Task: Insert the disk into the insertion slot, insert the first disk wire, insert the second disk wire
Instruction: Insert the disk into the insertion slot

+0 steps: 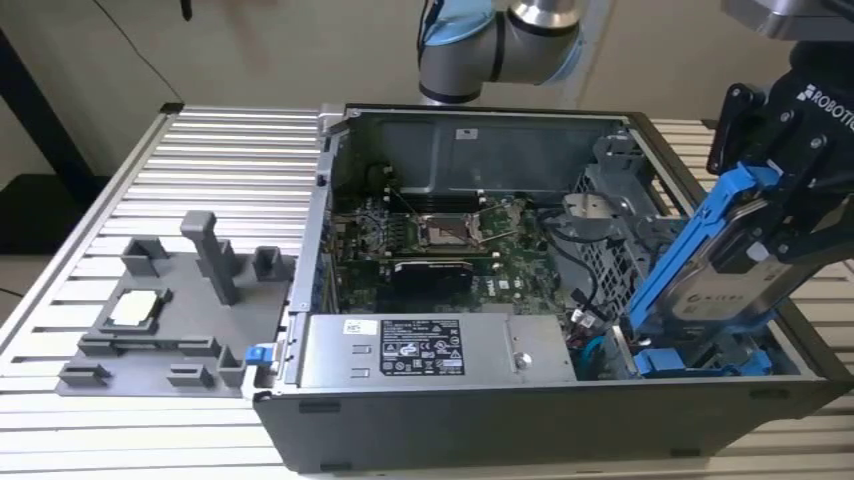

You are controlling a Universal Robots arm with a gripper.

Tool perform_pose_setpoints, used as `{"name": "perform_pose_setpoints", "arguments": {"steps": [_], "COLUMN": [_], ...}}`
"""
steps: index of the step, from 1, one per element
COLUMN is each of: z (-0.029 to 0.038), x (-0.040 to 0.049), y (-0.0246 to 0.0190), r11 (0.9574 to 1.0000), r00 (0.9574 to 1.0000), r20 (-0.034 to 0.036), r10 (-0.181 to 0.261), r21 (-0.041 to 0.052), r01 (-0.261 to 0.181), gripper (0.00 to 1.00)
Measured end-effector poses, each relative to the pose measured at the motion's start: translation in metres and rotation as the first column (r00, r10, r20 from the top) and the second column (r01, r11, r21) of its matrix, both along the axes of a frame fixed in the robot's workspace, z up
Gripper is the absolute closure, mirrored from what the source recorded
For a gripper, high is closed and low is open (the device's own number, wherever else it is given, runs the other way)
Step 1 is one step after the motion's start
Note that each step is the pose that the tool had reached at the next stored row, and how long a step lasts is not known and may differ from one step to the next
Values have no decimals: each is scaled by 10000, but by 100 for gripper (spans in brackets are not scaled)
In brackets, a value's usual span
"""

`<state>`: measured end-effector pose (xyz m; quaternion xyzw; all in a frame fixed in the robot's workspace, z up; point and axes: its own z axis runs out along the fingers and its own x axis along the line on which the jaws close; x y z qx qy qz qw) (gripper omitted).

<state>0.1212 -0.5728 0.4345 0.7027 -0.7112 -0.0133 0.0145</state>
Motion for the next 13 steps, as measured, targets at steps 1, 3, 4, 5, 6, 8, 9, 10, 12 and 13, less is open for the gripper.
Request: {"name": "perform_pose_setpoints", "arguments": {"steps": [1, 3, 4, 5, 6, 8, 9, 10, 12, 13], "z": [-14, -43, -59, -72, -83, -102, -111, -120, -139, -152], "x": [1, 2, 5, 9, 15, 30, 38, 47, 59, 62], "y": [0, 0, 0, 0, 0, 0, 0, 0, 0, 0], "r11": [10000, 10000, 10000, 10000, 10000, 10000, 10000, 10000, 10000, 10000], "r00": [10000, 10000, 10000, 10000, 10000, 10000, 10000, 10000, 10000, 10000], "r20": [0, 0, 0, 0, 0, 0, 0, 0, 0, 0], "r10": [5, 10, 14, 19, 24, 42, 51, 59, 70, 73], "r21": [0, 4, 8, 10, 9, 12, 12, 17, 36, 46], "r01": [-5, -10, -14, -19, -24, -42, -51, -59, -70, -73], "gripper": [67, 67, 67, 67, 67, 67, 67, 67, 67, 67]}}
